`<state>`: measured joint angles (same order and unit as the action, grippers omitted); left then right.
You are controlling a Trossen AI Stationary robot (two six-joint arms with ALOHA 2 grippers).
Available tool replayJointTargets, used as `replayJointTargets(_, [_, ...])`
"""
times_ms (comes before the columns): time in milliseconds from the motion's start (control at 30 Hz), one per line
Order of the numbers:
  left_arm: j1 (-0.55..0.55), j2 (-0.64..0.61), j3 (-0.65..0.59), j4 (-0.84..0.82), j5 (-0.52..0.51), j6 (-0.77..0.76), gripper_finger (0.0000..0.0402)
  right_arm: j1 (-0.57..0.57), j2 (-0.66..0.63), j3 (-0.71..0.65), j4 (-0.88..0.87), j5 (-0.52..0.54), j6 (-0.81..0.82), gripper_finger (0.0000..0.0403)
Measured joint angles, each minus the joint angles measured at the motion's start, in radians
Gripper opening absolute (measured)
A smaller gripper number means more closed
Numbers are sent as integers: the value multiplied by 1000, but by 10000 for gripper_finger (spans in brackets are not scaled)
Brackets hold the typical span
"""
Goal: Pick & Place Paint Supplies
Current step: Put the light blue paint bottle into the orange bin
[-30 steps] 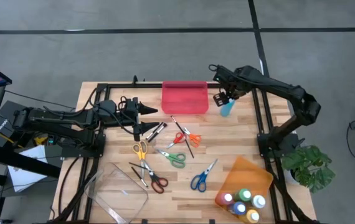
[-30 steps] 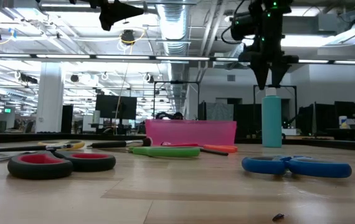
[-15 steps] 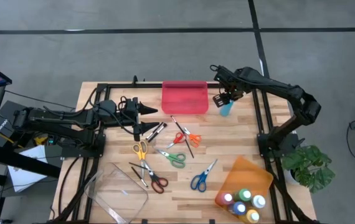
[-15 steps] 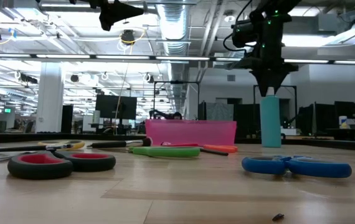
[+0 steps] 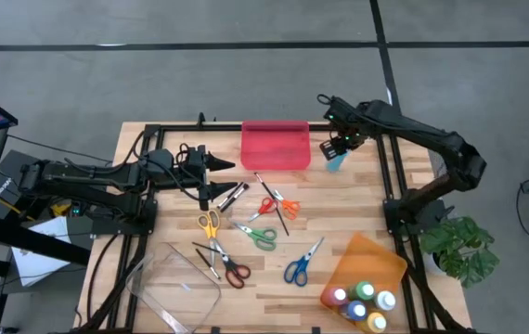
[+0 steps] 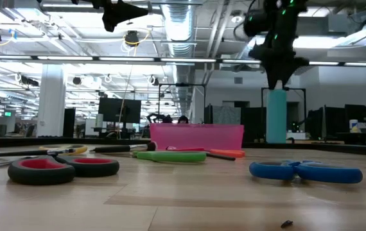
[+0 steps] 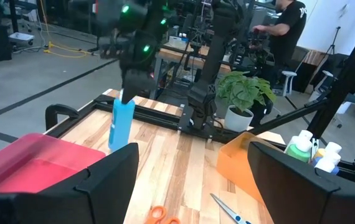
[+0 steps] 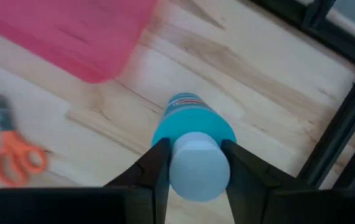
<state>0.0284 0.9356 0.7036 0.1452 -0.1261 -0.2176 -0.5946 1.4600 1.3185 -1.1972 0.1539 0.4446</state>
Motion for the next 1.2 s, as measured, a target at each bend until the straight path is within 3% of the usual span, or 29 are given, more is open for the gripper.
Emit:
replayJointTargets(267, [0, 0, 0, 0, 0, 0, 298, 131, -218, 25, -113, 2, 140, 113])
replayJointTargets(533, [0, 0, 0, 0, 0, 1, 298, 519, -330, 26, -263, -1, 492, 113])
replayJointTargets(900, [0, 0, 0, -11, 0, 3, 298, 1047, -255, 26, -275, 3, 1010, 113])
replayJointTargets(1200, [0, 0, 0, -11, 0, 3, 298, 1265, -169, 79, -266, 2, 1268, 113])
